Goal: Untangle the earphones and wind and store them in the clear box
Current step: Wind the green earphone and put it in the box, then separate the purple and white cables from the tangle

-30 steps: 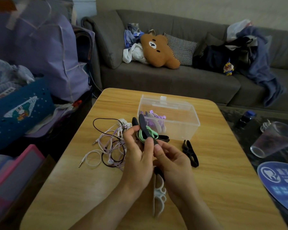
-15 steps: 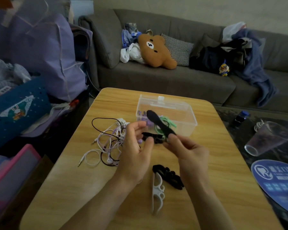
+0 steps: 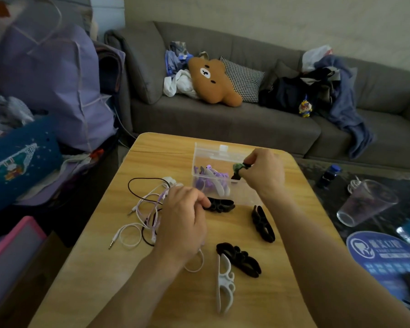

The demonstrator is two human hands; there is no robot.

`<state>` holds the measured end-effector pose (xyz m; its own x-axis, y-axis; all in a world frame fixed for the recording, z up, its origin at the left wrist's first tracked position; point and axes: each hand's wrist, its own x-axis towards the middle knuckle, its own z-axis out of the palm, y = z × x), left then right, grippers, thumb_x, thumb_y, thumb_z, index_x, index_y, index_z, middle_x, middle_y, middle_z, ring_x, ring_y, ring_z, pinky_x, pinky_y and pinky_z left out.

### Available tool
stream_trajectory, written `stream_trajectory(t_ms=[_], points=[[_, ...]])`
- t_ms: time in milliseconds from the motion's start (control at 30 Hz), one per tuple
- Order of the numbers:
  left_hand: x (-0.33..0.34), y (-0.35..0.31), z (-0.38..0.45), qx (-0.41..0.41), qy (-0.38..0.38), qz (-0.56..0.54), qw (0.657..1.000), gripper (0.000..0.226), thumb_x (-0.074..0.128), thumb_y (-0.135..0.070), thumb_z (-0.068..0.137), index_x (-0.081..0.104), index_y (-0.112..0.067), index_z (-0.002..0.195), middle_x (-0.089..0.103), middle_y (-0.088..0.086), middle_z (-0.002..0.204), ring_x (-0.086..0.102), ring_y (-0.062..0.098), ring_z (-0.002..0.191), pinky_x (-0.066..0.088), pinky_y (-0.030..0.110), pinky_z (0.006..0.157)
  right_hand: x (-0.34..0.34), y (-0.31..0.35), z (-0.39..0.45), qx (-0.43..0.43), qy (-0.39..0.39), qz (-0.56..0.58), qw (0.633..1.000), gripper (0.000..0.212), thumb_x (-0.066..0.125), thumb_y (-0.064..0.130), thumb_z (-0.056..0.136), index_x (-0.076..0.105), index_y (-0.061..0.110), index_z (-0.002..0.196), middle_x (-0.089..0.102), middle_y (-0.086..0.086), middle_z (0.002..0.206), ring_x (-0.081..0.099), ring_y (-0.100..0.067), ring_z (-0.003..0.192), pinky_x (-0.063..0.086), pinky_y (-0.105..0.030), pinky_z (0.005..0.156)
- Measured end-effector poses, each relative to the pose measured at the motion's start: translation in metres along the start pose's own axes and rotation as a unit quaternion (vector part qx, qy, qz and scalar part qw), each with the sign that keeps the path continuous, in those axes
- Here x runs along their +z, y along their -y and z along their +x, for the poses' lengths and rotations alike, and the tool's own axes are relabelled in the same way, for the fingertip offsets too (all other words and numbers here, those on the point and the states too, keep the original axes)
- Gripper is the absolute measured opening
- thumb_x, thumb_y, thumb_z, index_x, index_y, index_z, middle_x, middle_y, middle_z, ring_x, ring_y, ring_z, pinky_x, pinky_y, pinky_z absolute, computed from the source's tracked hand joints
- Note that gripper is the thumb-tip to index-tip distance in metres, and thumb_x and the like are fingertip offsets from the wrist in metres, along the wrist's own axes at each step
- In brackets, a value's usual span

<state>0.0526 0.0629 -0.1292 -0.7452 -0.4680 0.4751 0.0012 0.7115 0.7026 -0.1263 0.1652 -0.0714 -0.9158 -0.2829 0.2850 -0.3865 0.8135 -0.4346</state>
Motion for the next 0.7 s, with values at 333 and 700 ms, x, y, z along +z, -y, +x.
stream_trajectory(t_ms=[333, 700], points=[[-0.01, 0.002, 0.002, -0.014, -0.032, -0.006, 0.999, 0.02, 0.048, -0.008, 0.086, 0.063, -0.019, 0.079, 0.057, -0.012, 0.083, 0.049, 0.011, 0.096, 0.044, 0.033, 0.083, 0.004, -0.01, -0.009, -0.042, -0.021, 0.077, 0.996, 0.01, 0.08, 0.02, 0.083, 0.073, 0.013, 0.079, 0.064, 0.005, 0.076, 0.062, -0.014, 0.076, 0.04, -0.019, 0.06], [-0.023, 0.01, -0.002, -0.027, -0.054, 0.002, 0.998, 0.022, 0.052, -0.004, 0.084, 0.065, -0.019, 0.075, 0.06, -0.014, 0.082, 0.048, 0.012, 0.094, 0.045, 0.039, 0.081, 0.009, -0.003, -0.002, -0.04, 0.223, 0.003, 0.974, 0.054, 0.035, 0.055, 0.104, 0.071, 0.016, 0.115, 0.067, 0.002, 0.099, 0.059, -0.015, 0.094, 0.046, -0.032, 0.086]])
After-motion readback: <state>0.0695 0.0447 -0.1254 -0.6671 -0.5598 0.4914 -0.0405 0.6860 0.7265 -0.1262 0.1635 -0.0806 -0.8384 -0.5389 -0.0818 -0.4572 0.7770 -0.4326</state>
